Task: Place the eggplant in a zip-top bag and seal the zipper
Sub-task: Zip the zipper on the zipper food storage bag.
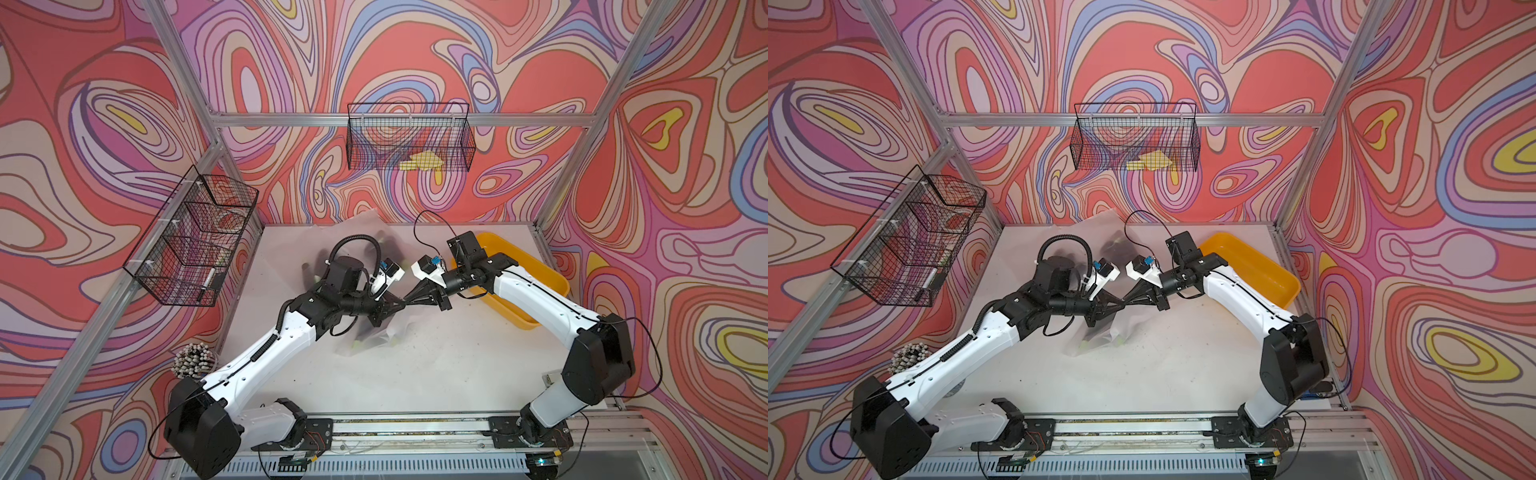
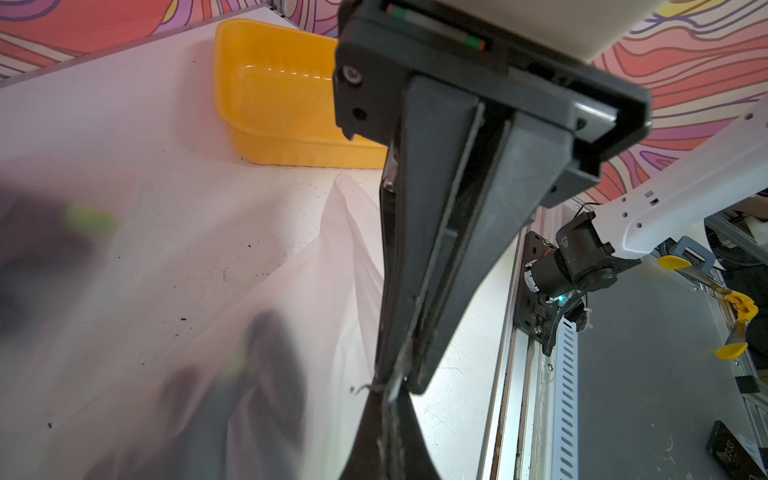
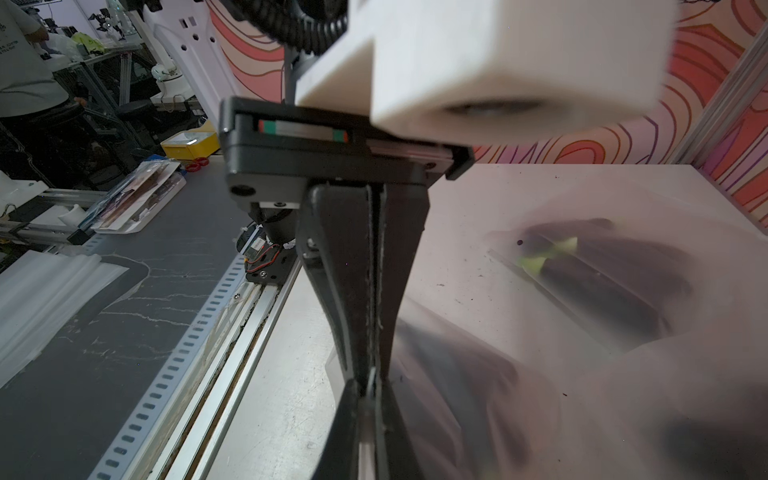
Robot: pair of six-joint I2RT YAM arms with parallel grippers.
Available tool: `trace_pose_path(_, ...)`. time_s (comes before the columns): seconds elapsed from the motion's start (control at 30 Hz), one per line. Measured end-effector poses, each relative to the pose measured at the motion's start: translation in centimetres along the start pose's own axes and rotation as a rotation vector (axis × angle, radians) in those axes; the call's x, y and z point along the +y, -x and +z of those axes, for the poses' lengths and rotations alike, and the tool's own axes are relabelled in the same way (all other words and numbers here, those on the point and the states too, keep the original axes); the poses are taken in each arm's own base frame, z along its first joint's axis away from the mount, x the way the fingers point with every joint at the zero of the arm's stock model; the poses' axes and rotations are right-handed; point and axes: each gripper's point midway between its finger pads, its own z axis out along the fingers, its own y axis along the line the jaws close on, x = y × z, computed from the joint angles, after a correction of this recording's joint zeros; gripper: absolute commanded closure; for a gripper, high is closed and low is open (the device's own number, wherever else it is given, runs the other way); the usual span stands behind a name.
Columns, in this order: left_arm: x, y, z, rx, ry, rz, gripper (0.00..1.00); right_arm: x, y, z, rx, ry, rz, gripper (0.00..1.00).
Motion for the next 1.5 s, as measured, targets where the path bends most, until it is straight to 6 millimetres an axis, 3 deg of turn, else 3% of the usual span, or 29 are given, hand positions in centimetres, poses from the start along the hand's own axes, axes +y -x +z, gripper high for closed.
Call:
trace_pose_path(0.77, 0.6, 0.4, -0.1, -0.019, 0.025, 0.005, 1.00, -0.4, -2.1, -2.0, 0.038, -0.105, 0.089, 0.97)
trace_pose_path(1.13, 3.0, 1.3, -1.6, -0.055, 0.074, -0.048, 1.00, -2.0, -4.3, -3.9, 0.058, -0.203, 0.166, 0.97)
trace_pose_path(1.5, 3.3, 2.2, -3.4, -0.093, 0.102, -0.049, 1.00, -2.8, -5.8, -6.7, 0.085, -0.305, 0.216, 0.96)
